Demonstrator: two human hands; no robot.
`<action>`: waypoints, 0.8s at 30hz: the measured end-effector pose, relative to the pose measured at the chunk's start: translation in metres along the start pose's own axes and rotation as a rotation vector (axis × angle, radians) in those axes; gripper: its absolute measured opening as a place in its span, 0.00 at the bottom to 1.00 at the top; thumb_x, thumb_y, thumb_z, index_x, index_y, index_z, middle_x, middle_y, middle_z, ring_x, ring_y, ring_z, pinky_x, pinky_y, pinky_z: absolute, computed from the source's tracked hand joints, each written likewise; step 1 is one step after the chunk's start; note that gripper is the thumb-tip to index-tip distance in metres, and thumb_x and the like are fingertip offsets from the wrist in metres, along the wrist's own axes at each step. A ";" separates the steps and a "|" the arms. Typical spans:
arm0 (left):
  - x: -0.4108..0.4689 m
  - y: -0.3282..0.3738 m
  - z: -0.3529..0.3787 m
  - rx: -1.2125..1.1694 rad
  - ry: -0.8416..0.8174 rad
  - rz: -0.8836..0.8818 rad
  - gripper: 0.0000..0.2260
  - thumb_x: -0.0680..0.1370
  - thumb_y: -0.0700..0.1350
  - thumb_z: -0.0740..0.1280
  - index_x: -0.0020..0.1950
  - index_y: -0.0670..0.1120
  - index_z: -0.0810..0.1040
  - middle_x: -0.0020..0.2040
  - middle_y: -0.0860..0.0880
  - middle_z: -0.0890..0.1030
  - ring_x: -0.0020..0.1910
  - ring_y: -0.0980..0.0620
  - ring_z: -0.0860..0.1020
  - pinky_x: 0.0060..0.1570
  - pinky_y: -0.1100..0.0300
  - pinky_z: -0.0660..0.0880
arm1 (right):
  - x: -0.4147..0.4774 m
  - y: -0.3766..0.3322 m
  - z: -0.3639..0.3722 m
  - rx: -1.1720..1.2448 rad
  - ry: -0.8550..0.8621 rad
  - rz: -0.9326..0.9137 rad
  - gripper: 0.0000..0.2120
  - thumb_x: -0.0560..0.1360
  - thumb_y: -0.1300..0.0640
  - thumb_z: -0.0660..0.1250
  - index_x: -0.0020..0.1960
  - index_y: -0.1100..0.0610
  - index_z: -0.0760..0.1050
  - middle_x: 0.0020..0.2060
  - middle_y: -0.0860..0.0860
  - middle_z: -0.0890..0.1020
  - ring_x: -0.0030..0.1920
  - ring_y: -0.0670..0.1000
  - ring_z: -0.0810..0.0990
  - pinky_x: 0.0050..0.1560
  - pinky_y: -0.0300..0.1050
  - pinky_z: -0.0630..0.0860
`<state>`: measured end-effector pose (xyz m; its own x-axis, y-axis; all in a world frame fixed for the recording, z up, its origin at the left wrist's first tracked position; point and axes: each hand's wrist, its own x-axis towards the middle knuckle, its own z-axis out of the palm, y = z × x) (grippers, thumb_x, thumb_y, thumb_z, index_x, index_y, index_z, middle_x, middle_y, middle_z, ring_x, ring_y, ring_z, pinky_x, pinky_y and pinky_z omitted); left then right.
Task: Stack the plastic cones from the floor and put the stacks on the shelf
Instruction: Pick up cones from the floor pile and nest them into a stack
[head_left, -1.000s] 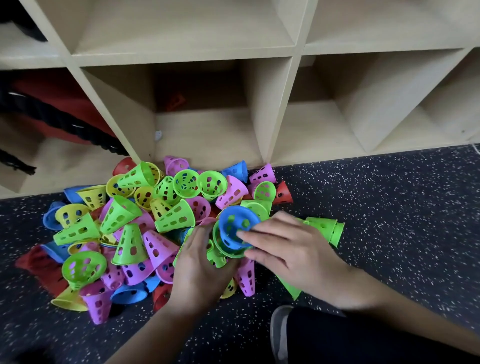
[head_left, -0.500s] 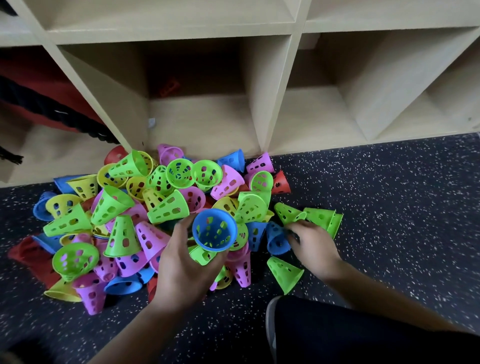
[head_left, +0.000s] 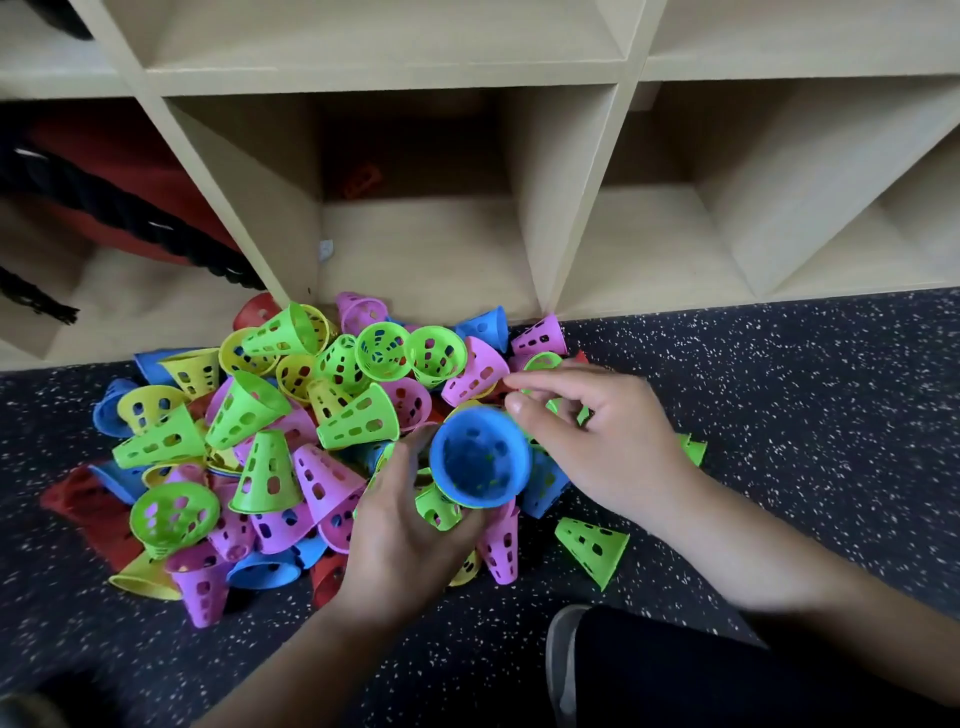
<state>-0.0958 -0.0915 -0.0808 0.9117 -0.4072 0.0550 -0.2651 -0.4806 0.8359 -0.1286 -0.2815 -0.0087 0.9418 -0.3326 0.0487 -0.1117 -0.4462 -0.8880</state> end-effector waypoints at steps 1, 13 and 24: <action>-0.001 -0.001 -0.002 -0.005 0.009 0.000 0.32 0.66 0.49 0.81 0.65 0.57 0.70 0.54 0.74 0.75 0.56 0.77 0.71 0.53 0.81 0.65 | 0.002 0.007 0.001 0.039 0.016 0.038 0.07 0.76 0.52 0.70 0.50 0.42 0.84 0.39 0.43 0.84 0.37 0.62 0.77 0.38 0.51 0.74; -0.009 -0.036 -0.023 -0.021 0.059 -0.115 0.31 0.66 0.50 0.81 0.65 0.53 0.72 0.55 0.60 0.81 0.54 0.58 0.80 0.54 0.55 0.78 | -0.014 0.137 0.018 -0.694 -0.168 0.330 0.11 0.74 0.47 0.70 0.54 0.50 0.82 0.48 0.51 0.80 0.43 0.55 0.81 0.40 0.46 0.76; -0.008 -0.039 -0.029 0.005 0.045 -0.112 0.30 0.67 0.47 0.81 0.65 0.55 0.71 0.56 0.63 0.79 0.54 0.59 0.79 0.54 0.58 0.77 | -0.023 0.077 -0.015 -0.256 -0.032 0.326 0.05 0.74 0.56 0.74 0.41 0.48 0.80 0.37 0.40 0.83 0.43 0.41 0.81 0.42 0.28 0.72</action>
<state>-0.0838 -0.0469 -0.0984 0.9488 -0.3155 -0.0137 -0.1626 -0.5250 0.8354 -0.1636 -0.3204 -0.0716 0.8531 -0.4664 -0.2337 -0.4768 -0.5155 -0.7120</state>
